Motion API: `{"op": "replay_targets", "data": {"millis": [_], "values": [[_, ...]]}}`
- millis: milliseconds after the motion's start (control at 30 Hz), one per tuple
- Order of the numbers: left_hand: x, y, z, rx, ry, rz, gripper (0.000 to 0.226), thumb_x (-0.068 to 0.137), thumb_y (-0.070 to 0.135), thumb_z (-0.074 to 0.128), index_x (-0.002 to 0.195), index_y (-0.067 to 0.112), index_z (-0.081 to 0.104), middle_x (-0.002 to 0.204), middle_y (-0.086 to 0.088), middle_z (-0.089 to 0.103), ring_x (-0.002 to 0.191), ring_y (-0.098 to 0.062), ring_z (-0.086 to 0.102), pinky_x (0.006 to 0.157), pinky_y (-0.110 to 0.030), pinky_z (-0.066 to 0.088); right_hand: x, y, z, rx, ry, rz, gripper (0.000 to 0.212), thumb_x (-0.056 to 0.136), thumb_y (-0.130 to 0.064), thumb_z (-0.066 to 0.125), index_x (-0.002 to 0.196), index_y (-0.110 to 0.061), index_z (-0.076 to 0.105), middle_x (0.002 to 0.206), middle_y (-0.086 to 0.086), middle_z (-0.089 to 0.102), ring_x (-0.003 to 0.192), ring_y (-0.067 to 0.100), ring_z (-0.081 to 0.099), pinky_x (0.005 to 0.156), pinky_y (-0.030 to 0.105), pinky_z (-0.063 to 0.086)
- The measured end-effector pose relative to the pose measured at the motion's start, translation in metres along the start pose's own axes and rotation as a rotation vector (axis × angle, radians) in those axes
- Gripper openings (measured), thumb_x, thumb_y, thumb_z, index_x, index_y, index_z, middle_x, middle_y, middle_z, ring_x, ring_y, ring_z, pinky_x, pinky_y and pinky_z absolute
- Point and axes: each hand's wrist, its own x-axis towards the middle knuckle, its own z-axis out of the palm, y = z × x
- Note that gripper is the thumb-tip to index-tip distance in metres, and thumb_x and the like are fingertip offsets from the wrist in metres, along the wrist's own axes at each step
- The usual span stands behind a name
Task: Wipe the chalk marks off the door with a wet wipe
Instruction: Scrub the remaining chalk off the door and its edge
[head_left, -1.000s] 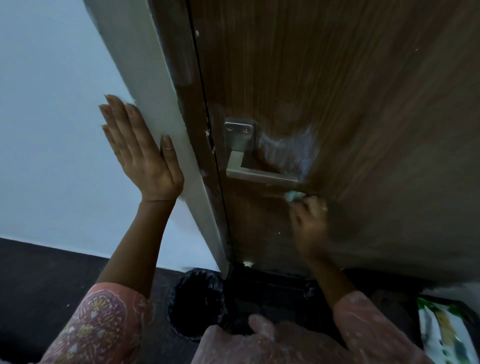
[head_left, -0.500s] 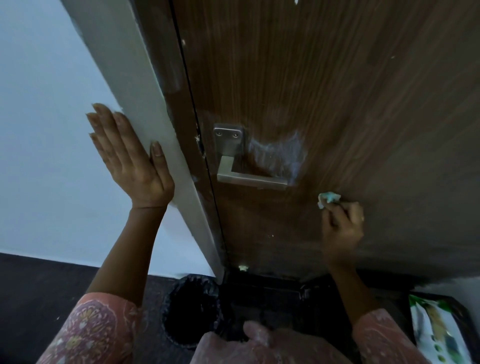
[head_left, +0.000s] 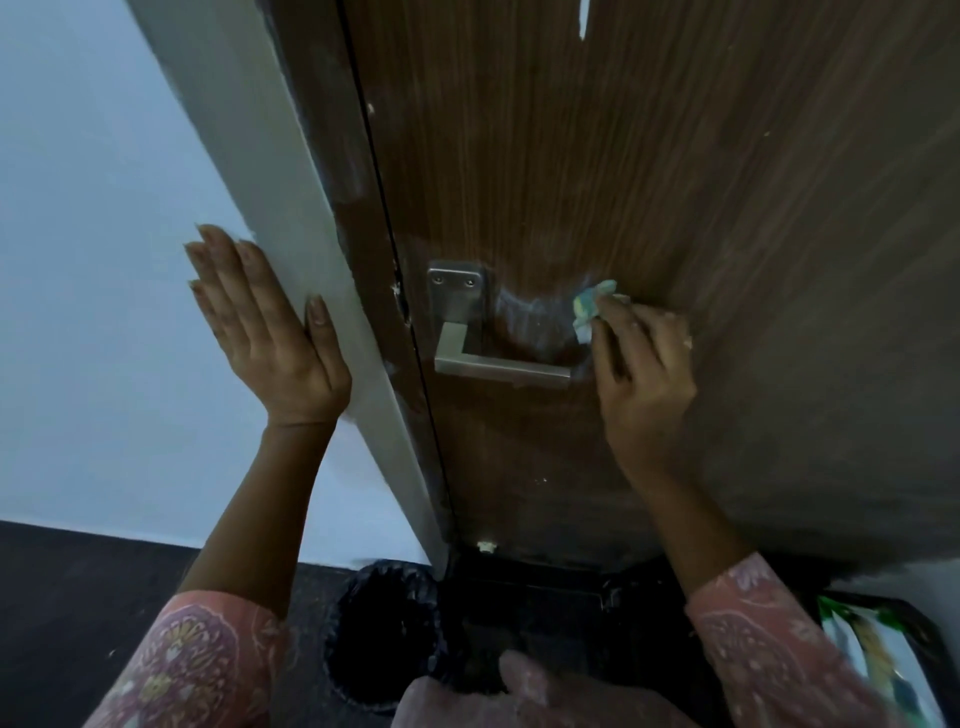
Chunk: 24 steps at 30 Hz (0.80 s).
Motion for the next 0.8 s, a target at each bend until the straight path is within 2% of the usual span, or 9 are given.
{"op": "replay_targets", "data": {"millis": [100, 233, 333, 400, 467, 533, 667, 733, 800], "values": [[0.0, -0.001, 0.001, -0.004, 0.01, -0.001, 0.047, 0.103, 0.024, 0.028, 0.136, -0.008, 0.021, 0.14, -0.03, 0.02, 0.147, -0.012, -0.001, 0.121, -0.035, 0.005, -0.015, 0.003, 0.004, 0.018, -0.225, -0.105, 0.015, 0.089, 0.003, 0.058, 0.097, 0.002, 0.07, 0.1, 0.018, 0.067, 0.088, 0.031, 0.059, 0.076, 0.038, 0.051], [-0.001, -0.001, 0.001, 0.004, 0.013, 0.017, 0.046, 0.102, 0.023, 0.029, 0.136, -0.008, 0.021, 0.139, -0.032, 0.022, 0.147, -0.013, 0.0, 0.121, -0.035, 0.006, -0.042, 0.01, -0.003, -0.119, -0.598, -0.322, 0.032, 0.065, 0.006, 0.081, 0.094, -0.003, 0.075, 0.09, 0.011, 0.073, 0.077, 0.035, 0.068, 0.052, 0.03, 0.058], [-0.001, -0.001, 0.001, 0.006, 0.015, 0.018, 0.046, 0.102, 0.023, 0.029, 0.137, -0.005, 0.02, 0.14, -0.03, 0.019, 0.147, -0.013, -0.001, 0.121, -0.034, 0.005, -0.019, 0.009, -0.013, -0.076, -0.549, -0.243, 0.021, 0.077, 0.006, 0.068, 0.098, 0.003, 0.072, 0.099, 0.017, 0.071, 0.081, 0.035, 0.066, 0.061, 0.034, 0.058], [-0.001, -0.001, 0.001, 0.008, 0.015, 0.021, 0.046, 0.102, 0.023, 0.029, 0.138, -0.005, 0.02, 0.14, -0.03, 0.019, 0.147, -0.013, 0.0, 0.121, -0.034, 0.005, 0.01, 0.006, -0.015, -0.056, -0.322, -0.169, 0.021, 0.081, 0.007, 0.067, 0.102, 0.003, 0.07, 0.1, 0.019, 0.069, 0.082, 0.034, 0.064, 0.077, 0.033, 0.05], [-0.001, -0.002, 0.001, 0.004, 0.013, 0.018, 0.046, 0.102, 0.023, 0.029, 0.138, -0.005, 0.02, 0.14, -0.03, 0.02, 0.147, -0.013, 0.0, 0.121, -0.035, 0.006, 0.039, 0.002, -0.012, -0.001, -0.092, -0.134, 0.015, 0.087, 0.003, 0.064, 0.102, 0.002, 0.07, 0.097, 0.018, 0.069, 0.085, 0.029, 0.06, 0.083, 0.028, 0.043], [-0.001, -0.002, 0.002, -0.009, 0.012, 0.014, 0.046, 0.102, 0.022, 0.029, 0.138, -0.006, 0.021, 0.14, -0.031, 0.02, 0.147, -0.013, 0.0, 0.121, -0.035, 0.006, 0.043, 0.0, -0.007, 0.009, -0.037, -0.132, 0.014, 0.088, 0.001, 0.063, 0.101, 0.003, 0.07, 0.096, 0.018, 0.069, 0.088, 0.026, 0.055, 0.083, 0.028, 0.044], [-0.001, -0.002, 0.001, 0.001, 0.02, 0.016, 0.046, 0.102, 0.021, 0.029, 0.137, -0.008, 0.022, 0.139, -0.031, 0.021, 0.147, -0.013, 0.0, 0.121, -0.035, 0.006, -0.022, 0.008, -0.002, -0.062, -0.387, -0.256, 0.018, 0.082, 0.004, 0.061, 0.095, 0.002, 0.072, 0.1, 0.017, 0.07, 0.093, 0.032, 0.052, 0.068, 0.035, 0.055], [0.0, -0.001, 0.0, 0.008, 0.018, 0.019, 0.046, 0.102, 0.022, 0.029, 0.137, -0.007, 0.021, 0.139, -0.03, 0.021, 0.147, -0.013, 0.0, 0.121, -0.035, 0.006, -0.044, 0.016, -0.003, -0.123, -0.558, -0.351, 0.024, 0.082, -0.003, 0.053, 0.096, -0.003, 0.073, 0.097, 0.012, 0.072, 0.093, 0.028, 0.046, 0.056, 0.031, 0.057], [0.0, -0.001, 0.001, 0.006, 0.016, 0.023, 0.046, 0.102, 0.021, 0.03, 0.137, -0.007, 0.021, 0.139, -0.03, 0.021, 0.147, -0.013, 0.0, 0.121, -0.035, 0.006, -0.045, 0.021, -0.007, -0.135, -0.617, -0.351, 0.025, 0.079, -0.001, 0.059, 0.1, -0.004, 0.072, 0.099, 0.011, 0.071, 0.093, 0.026, 0.044, 0.057, 0.029, 0.058]]}}
